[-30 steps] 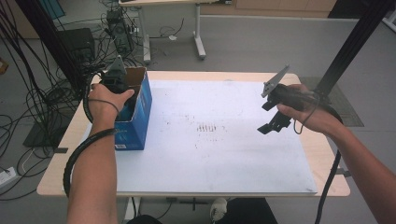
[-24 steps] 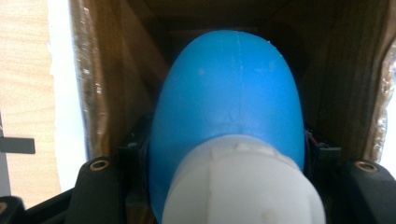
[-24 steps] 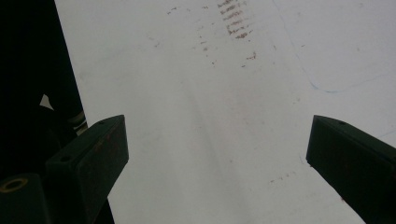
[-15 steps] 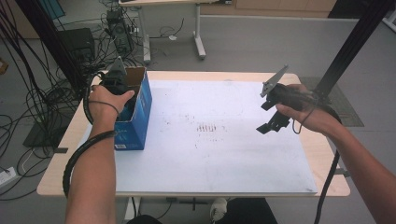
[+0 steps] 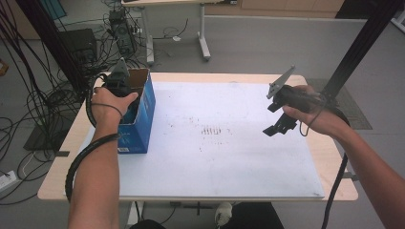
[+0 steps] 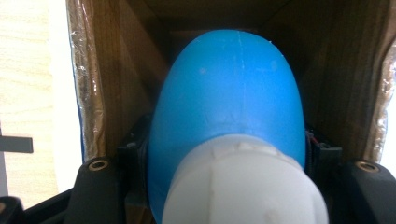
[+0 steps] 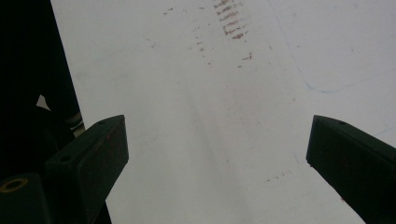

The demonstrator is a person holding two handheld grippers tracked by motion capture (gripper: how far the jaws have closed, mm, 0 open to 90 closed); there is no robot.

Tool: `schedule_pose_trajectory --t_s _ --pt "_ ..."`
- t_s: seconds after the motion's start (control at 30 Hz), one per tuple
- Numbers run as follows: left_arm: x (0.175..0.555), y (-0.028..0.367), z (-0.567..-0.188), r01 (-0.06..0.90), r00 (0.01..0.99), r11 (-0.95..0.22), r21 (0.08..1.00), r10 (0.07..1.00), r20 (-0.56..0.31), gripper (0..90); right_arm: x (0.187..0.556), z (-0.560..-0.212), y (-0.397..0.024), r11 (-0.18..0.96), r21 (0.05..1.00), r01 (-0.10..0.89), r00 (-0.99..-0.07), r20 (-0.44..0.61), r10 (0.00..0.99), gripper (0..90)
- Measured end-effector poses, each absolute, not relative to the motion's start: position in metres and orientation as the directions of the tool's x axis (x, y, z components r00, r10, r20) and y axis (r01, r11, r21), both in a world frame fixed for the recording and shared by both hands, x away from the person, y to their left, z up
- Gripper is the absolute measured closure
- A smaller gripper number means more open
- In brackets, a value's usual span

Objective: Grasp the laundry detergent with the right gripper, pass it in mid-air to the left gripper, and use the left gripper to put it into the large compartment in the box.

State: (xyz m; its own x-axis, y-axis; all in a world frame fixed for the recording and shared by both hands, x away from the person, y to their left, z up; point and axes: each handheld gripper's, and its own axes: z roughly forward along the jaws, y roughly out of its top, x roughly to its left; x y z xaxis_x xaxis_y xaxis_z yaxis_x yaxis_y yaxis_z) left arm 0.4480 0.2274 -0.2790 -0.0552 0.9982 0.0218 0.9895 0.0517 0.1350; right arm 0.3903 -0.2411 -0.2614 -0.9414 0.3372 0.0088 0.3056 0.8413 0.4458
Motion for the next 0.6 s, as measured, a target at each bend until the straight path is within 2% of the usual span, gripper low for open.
schedule_pose_trajectory --t_s 0.6 --pt "0.4485 0.2269 -0.2792 0.990 -0.060 0.057 0.132 0.998 0.021 36.0 0.3912 -0.2623 -0.2359 0.849 0.438 0.295 -0.945 0.004 0.326 5.9"
